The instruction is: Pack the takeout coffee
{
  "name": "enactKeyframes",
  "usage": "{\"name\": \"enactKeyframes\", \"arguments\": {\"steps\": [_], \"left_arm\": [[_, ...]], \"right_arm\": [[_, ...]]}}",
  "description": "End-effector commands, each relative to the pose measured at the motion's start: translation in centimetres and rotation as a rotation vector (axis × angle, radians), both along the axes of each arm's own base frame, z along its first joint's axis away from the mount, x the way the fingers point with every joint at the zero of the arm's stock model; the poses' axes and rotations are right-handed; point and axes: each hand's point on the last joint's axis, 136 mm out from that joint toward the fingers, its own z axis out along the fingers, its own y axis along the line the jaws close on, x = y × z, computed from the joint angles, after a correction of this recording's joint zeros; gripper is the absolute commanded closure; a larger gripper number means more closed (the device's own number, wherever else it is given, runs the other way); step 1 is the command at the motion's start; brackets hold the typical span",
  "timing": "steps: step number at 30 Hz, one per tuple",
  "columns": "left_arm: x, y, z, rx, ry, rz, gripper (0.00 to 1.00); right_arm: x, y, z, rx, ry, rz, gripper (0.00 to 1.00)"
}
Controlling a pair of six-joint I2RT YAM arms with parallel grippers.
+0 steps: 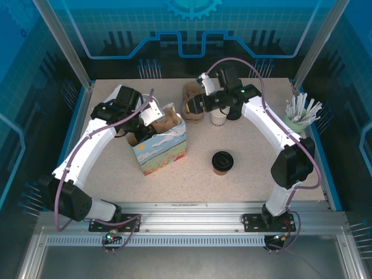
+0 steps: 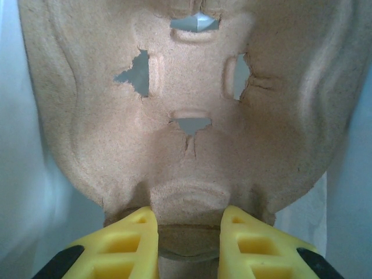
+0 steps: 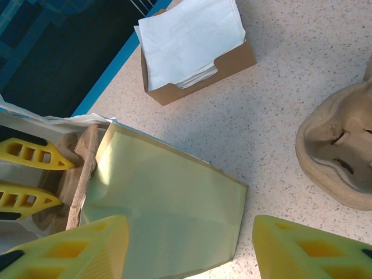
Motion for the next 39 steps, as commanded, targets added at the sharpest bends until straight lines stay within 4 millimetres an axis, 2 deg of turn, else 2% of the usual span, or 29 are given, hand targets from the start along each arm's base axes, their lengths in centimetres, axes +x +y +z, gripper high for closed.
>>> {"name": "enactKeyframes", "arguments": {"steps": [1, 6, 12, 26, 39], "left_arm": [[-1.0, 0.4, -0.3, -0.007, 0.034, 0.020, 0.77], [-1.0, 0.4, -0.3, -0.012, 0.032, 0.020, 0.77], [-1.0, 0.4, -0.1, -0.015, 0.026, 0.019, 0.77], [-1.0, 0.2, 0.3, -0.029, 0.015, 0.016, 0.77], [-1.1, 0.4, 0.2, -0.021, 0.018, 0.022, 0.77]], "right_arm": [[-2.1, 1.2, 1.8, 0.075, -0.018, 0.084, 0.40], [-4.1, 3.0, 2.1, 0.145, 0.021, 0.179, 0.39], [-4.7, 4.3, 1.3, 0.138, 0.049, 0.221, 0.36], [-3.6, 4.2, -1.5, 0.023, 0.074, 0.178, 0.43], [-2.3, 3.2, -1.7, -0.017, 0.060, 0.116, 0.54]]}}
